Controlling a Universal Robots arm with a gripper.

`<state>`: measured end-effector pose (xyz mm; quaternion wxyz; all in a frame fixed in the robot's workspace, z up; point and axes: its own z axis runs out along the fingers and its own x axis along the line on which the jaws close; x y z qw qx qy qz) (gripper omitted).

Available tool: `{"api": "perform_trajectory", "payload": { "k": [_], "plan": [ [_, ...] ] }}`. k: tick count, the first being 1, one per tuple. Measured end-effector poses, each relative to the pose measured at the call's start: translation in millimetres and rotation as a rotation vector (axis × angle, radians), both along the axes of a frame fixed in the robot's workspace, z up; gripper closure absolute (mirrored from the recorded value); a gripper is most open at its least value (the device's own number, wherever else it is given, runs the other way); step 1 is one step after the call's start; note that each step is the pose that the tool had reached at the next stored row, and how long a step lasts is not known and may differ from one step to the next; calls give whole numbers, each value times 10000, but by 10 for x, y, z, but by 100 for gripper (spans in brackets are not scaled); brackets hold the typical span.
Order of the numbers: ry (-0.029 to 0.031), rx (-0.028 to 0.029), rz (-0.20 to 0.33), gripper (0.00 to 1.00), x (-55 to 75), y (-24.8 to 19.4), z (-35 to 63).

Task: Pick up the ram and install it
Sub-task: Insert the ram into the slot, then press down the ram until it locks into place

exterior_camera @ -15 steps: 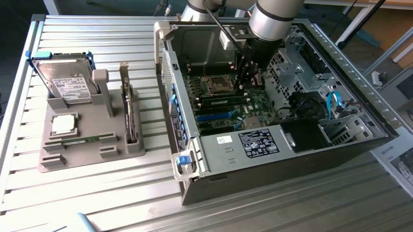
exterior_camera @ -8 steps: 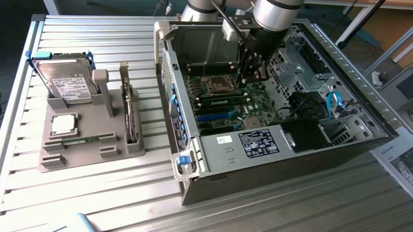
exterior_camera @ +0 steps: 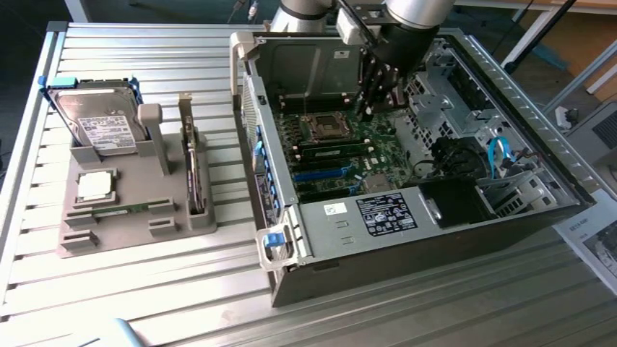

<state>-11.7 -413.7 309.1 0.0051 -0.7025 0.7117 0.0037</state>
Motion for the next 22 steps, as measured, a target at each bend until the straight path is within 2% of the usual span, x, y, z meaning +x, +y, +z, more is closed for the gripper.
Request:
{"api": "perform_trajectory", "payload": {
  "k": [10, 22],
  "plan": [
    [0, -32, 0, 80, 0, 0, 211],
    [0, -32, 1, 80, 0, 0, 246]
  ]
}}
